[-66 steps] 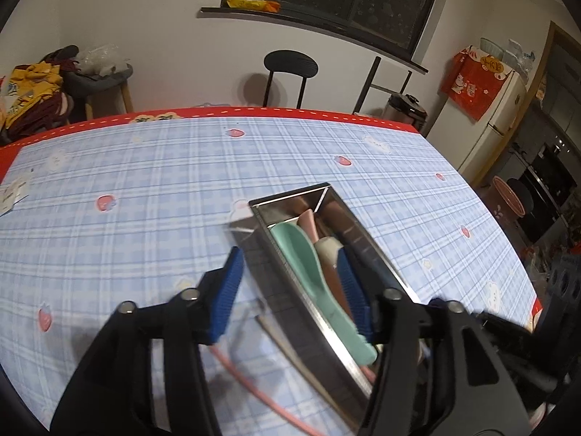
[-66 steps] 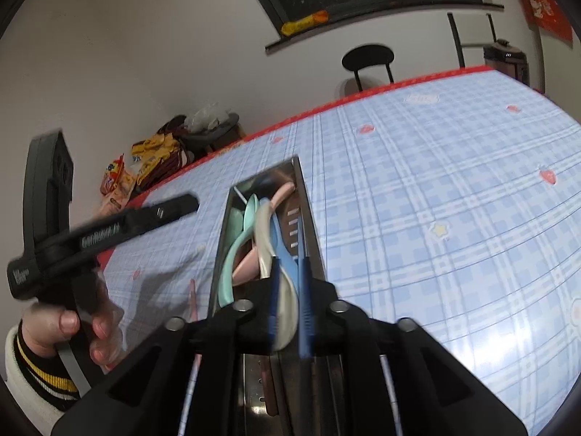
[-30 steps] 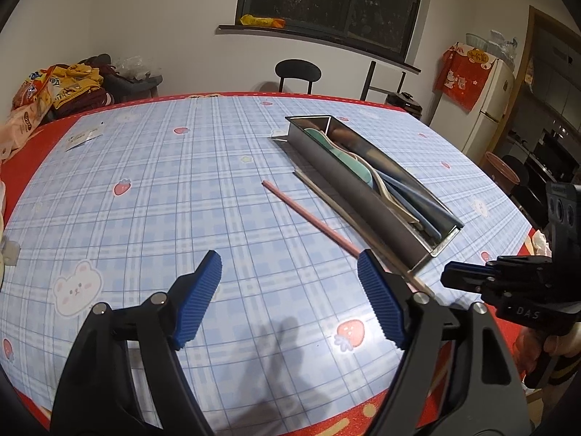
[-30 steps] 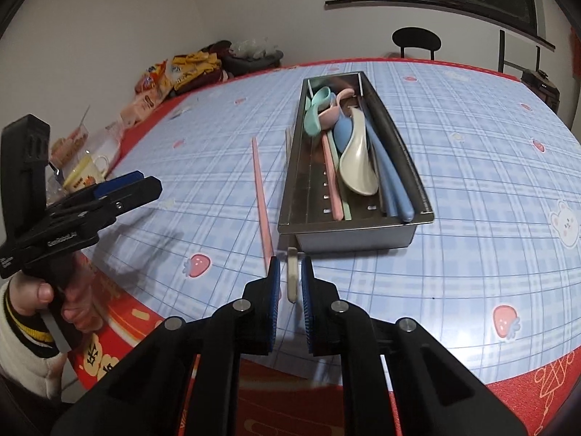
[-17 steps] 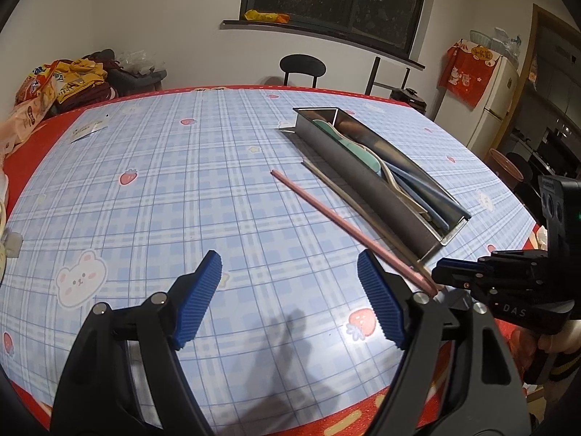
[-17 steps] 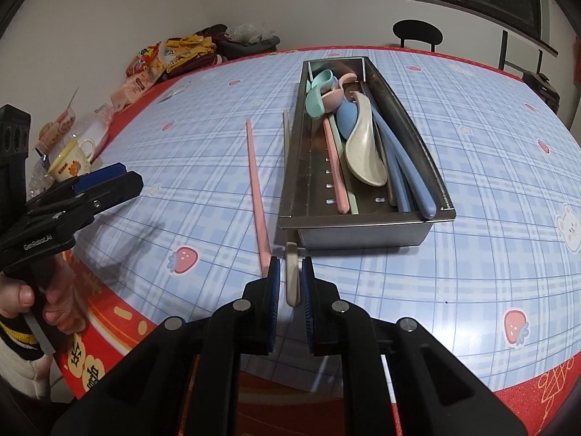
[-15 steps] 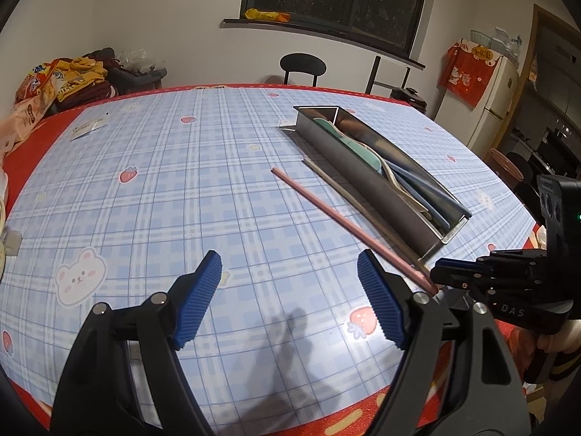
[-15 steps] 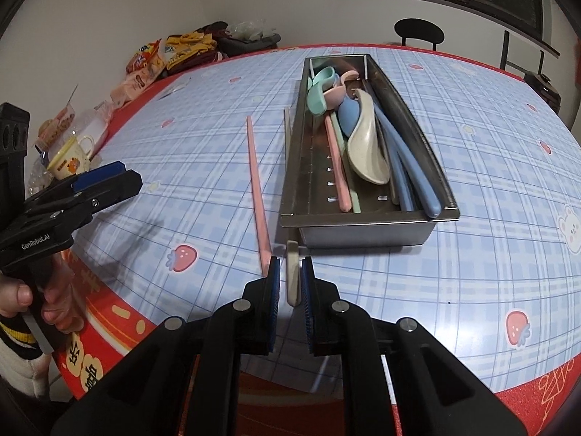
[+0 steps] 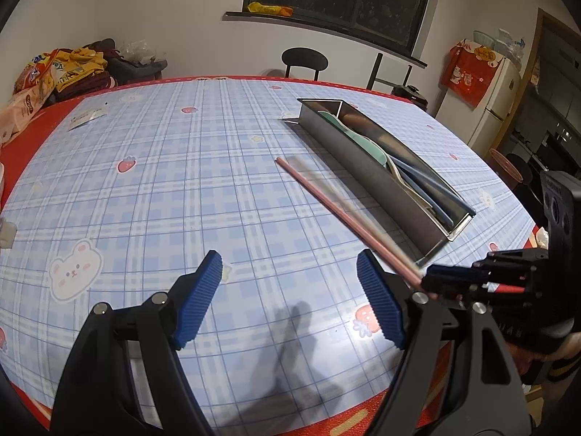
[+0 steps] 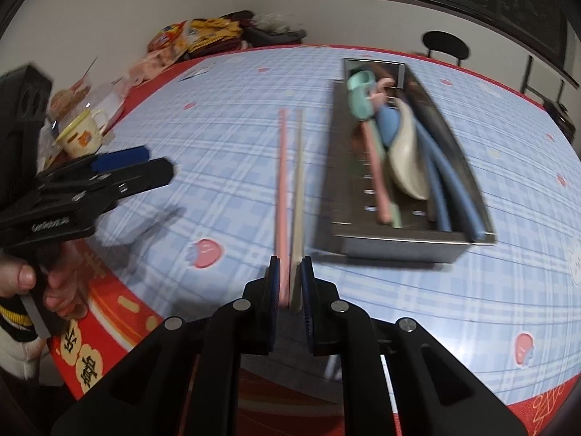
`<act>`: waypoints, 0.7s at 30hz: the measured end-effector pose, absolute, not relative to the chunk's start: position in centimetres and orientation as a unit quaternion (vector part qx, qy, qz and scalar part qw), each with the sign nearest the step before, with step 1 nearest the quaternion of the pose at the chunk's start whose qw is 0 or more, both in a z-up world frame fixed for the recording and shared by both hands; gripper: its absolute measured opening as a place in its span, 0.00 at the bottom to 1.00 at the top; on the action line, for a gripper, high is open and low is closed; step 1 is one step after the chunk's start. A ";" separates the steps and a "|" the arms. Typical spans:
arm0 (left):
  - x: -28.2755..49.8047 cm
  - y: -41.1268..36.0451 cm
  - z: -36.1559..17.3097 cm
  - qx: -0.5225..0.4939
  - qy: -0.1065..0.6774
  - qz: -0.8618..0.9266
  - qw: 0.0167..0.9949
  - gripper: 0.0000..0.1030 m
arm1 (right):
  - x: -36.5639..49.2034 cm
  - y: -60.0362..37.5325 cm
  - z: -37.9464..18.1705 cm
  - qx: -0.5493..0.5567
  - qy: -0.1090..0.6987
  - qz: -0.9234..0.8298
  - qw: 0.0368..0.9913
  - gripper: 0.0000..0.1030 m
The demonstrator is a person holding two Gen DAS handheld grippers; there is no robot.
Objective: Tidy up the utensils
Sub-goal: 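Move the right tool to the last chopsticks and grasp the beige chopstick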
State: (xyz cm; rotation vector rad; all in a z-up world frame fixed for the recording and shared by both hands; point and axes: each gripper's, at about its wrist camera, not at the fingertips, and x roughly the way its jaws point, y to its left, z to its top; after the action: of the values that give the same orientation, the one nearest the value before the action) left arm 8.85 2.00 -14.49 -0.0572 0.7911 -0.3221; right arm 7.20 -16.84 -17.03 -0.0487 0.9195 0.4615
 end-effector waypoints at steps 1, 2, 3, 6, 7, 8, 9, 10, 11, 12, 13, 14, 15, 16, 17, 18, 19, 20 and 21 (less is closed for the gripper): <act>8.9 2.0 -14.5 -0.028 0.385 -0.157 0.909 0.69 | 7.1 -16.5 -17.0 -0.027 0.440 0.226 0.869 0.12; 8.9 2.1 -14.6 -0.028 0.387 -0.158 0.908 0.68 | 6.9 -16.0 -17.0 -0.028 0.440 0.234 0.867 0.12; 9.0 2.1 -14.6 -0.028 0.389 -0.157 0.907 0.68 | 6.8 -15.6 -17.0 -0.029 0.440 0.241 0.865 0.12; 9.3 2.4 -14.5 -0.033 0.392 -0.156 0.906 0.66 | 6.4 -14.7 -16.9 -0.037 0.438 0.253 0.862 0.12; 9.3 2.5 -14.5 -0.034 0.392 -0.155 0.906 0.66 | 6.3 -14.6 -16.9 -0.036 0.438 0.257 0.861 0.12; 9.3 2.5 -14.5 -0.035 0.393 -0.153 0.906 0.66 | 6.3 -14.5 -16.9 -0.036 0.438 0.258 0.860 0.12; 9.4 2.5 -14.5 -0.036 0.393 -0.152 0.906 0.66 | 6.3 -14.6 -16.8 -0.034 0.439 0.259 0.860 0.12; 9.4 2.6 -14.5 -0.036 0.394 -0.151 0.906 0.66 | 6.4 -14.9 -16.7 -0.028 0.436 0.255 0.862 0.12; 9.4 2.6 -14.5 -0.035 0.394 -0.150 0.906 0.66 | 6.4 -15.4 -16.6 -0.022 0.432 0.249 0.866 0.12; 9.4 2.6 -14.5 -0.035 0.394 -0.149 0.906 0.66 | 6.5 -16.0 -16.4 -0.011 0.429 0.241 0.871 0.12; 9.5 2.6 -14.5 -0.035 0.395 -0.149 0.906 0.66 | 6.7 -16.3 -16.3 -0.006 0.428 0.238 0.872 0.12; 9.6 2.6 -14.6 -0.036 0.397 -0.149 0.905 0.66 | 6.8 -16.6 -16.3 -0.001 0.428 0.236 0.872 0.12; 9.6 2.5 -14.6 -0.037 0.398 -0.149 0.904 0.66 | 6.9 -16.8 -16.3 0.000 0.429 0.237 0.872 0.12; 9.6 2.4 -14.7 -0.037 0.399 -0.150 0.904 0.65 | 6.9 -16.7 -16.3 -0.002 0.429 0.239 0.871 0.12; 9.7 2.2 -14.7 -0.036 0.399 -0.152 0.903 0.65 | 6.8 -16.5 -16.4 -0.004 0.430 0.242 0.870 0.12; 9.7 2.1 -14.8 -0.035 0.400 -0.154 0.903 0.65 | 6.7 -16.2 -16.4 -0.008 0.431 0.245 0.869 0.12; 9.7 1.9 -14.8 -0.035 0.401 -0.155 0.902 0.65 | 6.7 -15.9 -16.6 -0.012 0.432 0.248 0.867 0.12; 9.7 1.7 -14.9 -0.035 0.402 -0.157 0.901 0.65 | 6.8 -15.6 -16.7 -0.015 0.434 0.251 0.865 0.12; 9.7 1.6 -15.0 -0.035 0.403 -0.158 0.901 0.65 | 6.8 -15.3 -16.9 -0.020 0.437 0.251 0.864 0.12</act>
State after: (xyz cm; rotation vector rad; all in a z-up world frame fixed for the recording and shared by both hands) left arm 9.75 1.64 -14.95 -0.0729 0.8342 -0.3269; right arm 6.83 -15.31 -16.89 -0.0423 0.9153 0.5255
